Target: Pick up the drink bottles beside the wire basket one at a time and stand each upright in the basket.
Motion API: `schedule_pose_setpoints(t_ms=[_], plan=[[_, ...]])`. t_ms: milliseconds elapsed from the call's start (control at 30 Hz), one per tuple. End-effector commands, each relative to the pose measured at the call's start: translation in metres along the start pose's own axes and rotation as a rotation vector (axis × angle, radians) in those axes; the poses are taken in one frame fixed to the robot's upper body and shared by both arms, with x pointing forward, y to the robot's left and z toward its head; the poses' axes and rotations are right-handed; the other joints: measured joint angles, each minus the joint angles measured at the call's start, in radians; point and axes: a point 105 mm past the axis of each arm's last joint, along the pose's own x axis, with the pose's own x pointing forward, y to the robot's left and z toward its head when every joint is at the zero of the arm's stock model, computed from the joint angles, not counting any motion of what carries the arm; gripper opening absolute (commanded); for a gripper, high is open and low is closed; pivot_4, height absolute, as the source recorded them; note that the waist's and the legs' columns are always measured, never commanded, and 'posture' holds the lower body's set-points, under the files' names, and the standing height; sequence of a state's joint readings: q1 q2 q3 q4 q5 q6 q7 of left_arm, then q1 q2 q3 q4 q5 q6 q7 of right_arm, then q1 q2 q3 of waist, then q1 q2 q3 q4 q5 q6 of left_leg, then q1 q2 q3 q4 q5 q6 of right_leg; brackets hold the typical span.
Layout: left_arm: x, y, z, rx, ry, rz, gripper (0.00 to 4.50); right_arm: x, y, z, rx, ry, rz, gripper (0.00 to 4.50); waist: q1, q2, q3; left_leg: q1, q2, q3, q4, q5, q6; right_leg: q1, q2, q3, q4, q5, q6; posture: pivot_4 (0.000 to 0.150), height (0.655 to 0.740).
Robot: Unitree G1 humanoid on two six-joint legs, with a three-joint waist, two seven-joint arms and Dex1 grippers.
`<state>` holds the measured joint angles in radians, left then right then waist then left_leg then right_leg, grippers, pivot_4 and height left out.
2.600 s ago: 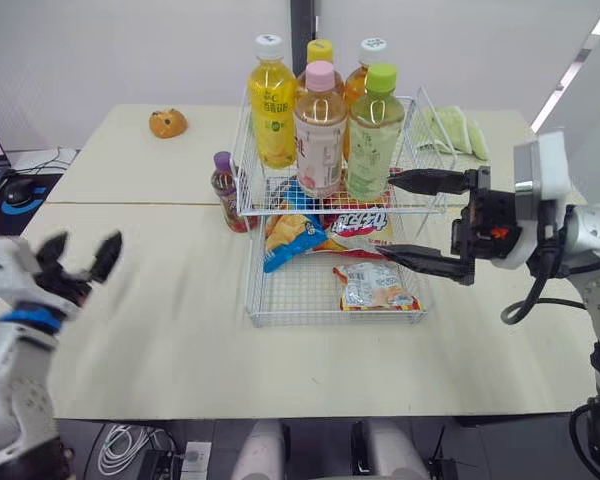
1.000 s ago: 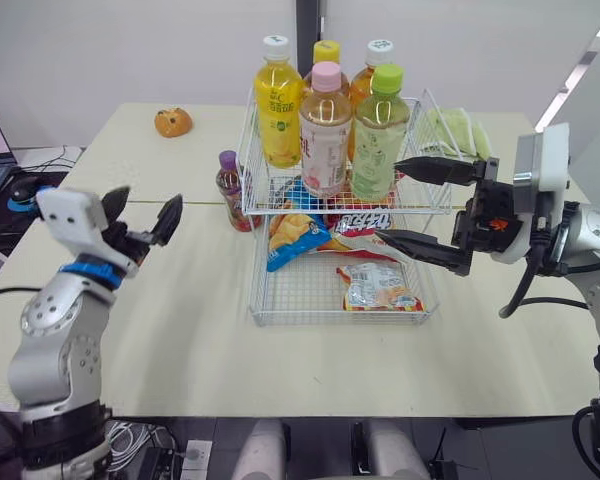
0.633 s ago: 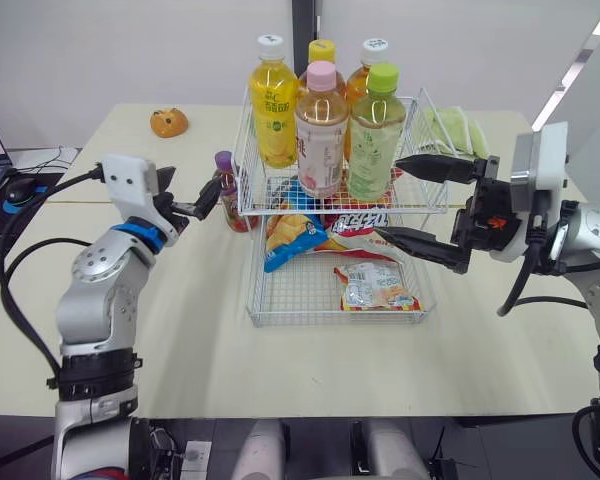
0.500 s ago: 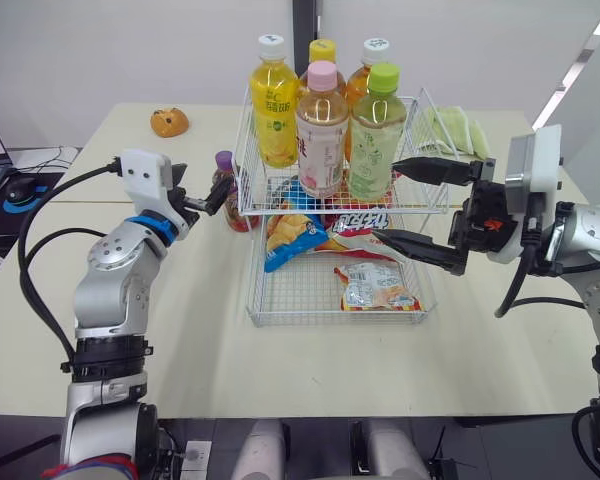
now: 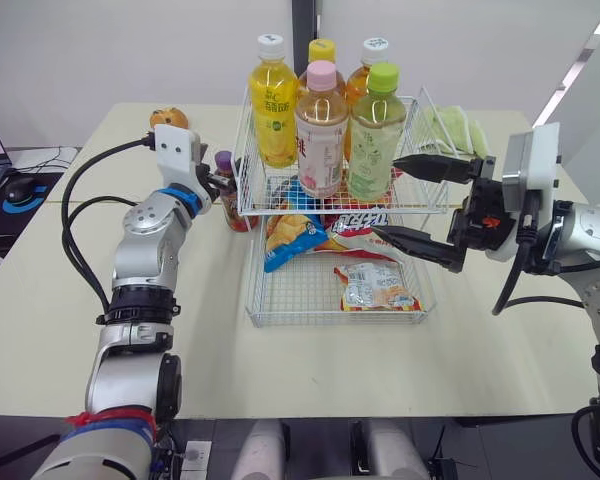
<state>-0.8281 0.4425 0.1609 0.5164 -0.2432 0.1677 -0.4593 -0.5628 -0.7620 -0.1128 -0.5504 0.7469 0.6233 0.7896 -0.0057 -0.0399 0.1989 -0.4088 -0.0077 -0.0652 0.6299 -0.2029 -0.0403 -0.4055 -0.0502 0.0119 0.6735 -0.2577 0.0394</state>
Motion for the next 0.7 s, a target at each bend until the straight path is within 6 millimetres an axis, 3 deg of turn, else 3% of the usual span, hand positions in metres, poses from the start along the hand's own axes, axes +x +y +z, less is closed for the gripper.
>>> schedule_pose_setpoints(t_ms=[33,133,367,633,700], plan=[[0.006,-0.003,0.018,0.026,-0.057,-0.016,4.3,0.0,0.003,0.013,-0.053,-0.025,0.003,4.5,0.0,0.0,0.0,0.0,0.0,0.0,0.0,0.0,0.0,0.0,0.0,0.0,0.0,0.0,0.0,0.15,0.74],[0.007,-0.002,0.018,0.008,-0.063,-0.017,3.71,0.0,0.003,0.013,-0.053,-0.025,0.002,4.5,0.0,0.0,0.0,0.0,0.0,0.0,0.0,0.0,0.0,0.0,0.0,0.0,0.0,0.0,0.0,0.15,0.74],[0.005,-0.002,0.014,0.003,-0.048,-0.019,1.47,0.001,0.003,0.013,-0.051,-0.03,0.008,4.5,0.0,0.0,0.0,0.0,0.0,-0.001,0.0,0.0,0.0,0.0,0.0,-0.001,0.0,0.0,0.0,0.15,0.74],[-0.003,0.007,0.018,-0.01,-0.051,-0.017,1.36,0.002,0.004,0.013,-0.052,-0.033,0.019,4.5,-0.001,0.0,0.0,0.0,0.0,-0.001,0.0,0.0,0.0,0.0,0.0,-0.001,0.0,0.0,0.0,0.15,0.74],[-0.012,0.014,0.029,-0.028,-0.079,-0.046,1.36,0.002,0.005,0.014,-0.056,-0.033,0.023,4.5,-0.006,0.0,0.0,0.0,0.0,-0.001,0.0,0.0,0.0,0.0,0.0,-0.001,0.0,0.0,0.0,0.15,0.74]])
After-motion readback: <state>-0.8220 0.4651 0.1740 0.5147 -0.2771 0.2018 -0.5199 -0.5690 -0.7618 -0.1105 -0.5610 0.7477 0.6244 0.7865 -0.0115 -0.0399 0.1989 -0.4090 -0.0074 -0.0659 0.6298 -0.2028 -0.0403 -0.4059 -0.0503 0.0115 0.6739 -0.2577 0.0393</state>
